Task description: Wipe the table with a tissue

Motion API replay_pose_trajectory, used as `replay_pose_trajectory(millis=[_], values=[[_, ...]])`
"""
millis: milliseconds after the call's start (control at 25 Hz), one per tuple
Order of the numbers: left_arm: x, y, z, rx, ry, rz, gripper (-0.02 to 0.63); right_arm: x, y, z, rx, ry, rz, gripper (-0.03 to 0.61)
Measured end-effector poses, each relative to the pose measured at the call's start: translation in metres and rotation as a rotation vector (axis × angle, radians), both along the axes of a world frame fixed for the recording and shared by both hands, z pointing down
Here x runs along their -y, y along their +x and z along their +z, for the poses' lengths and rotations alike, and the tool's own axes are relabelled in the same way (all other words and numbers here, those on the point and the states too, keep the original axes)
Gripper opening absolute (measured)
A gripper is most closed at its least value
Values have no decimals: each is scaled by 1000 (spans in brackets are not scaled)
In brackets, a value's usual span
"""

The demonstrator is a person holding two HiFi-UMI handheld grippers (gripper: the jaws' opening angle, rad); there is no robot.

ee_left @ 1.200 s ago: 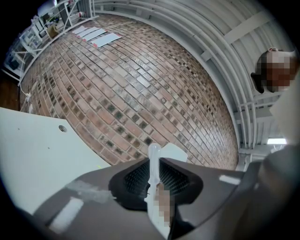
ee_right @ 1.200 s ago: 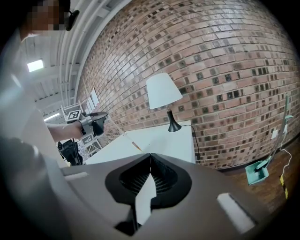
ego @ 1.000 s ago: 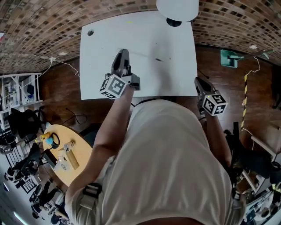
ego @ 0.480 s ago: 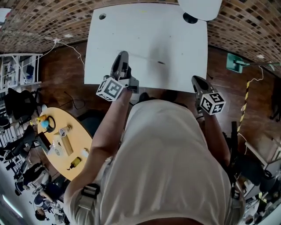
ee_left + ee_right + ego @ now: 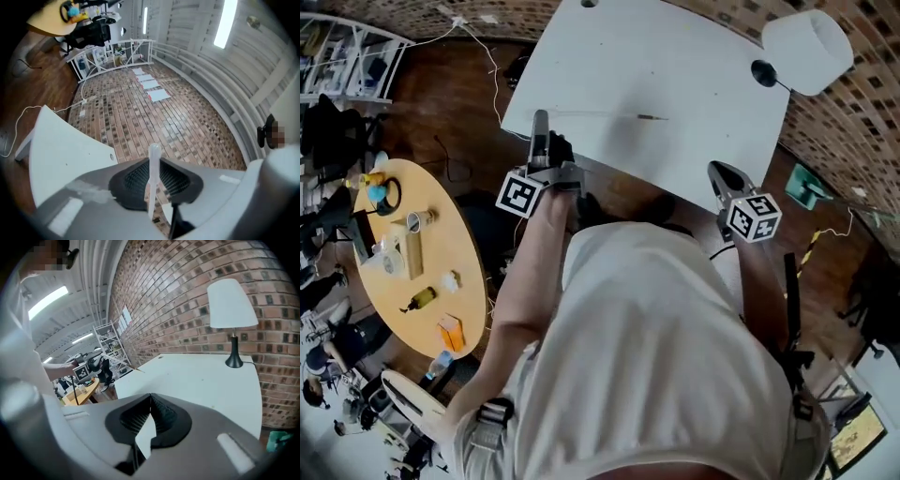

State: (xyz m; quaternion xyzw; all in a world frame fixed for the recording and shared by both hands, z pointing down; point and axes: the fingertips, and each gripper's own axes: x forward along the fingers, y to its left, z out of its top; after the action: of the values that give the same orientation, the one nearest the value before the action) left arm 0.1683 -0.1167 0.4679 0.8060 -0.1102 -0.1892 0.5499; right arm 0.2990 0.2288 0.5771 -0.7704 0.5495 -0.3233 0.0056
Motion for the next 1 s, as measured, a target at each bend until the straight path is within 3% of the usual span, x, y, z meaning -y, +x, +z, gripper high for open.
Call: replay_pose_trajectory(millis=[280, 560, 680, 880, 1000], values=[[90, -122, 4, -234, -144, -255, 72, 101, -10, -20, -80, -38, -150, 8], [158, -241, 2, -324, -112, -462, 72, 201, -53, -37, -113, -36, -311, 8], [185, -316, -2, -304, -67, -584, 72, 244, -91, -29, -118, -40, -410, 8], [218, -508, -7, -201, 41, -921, 72, 320, -163, -10, -85, -19, -572, 8], [218, -595, -20, -169, 114, -1077, 72, 346, -189, -5, -78, -21, -640, 8]])
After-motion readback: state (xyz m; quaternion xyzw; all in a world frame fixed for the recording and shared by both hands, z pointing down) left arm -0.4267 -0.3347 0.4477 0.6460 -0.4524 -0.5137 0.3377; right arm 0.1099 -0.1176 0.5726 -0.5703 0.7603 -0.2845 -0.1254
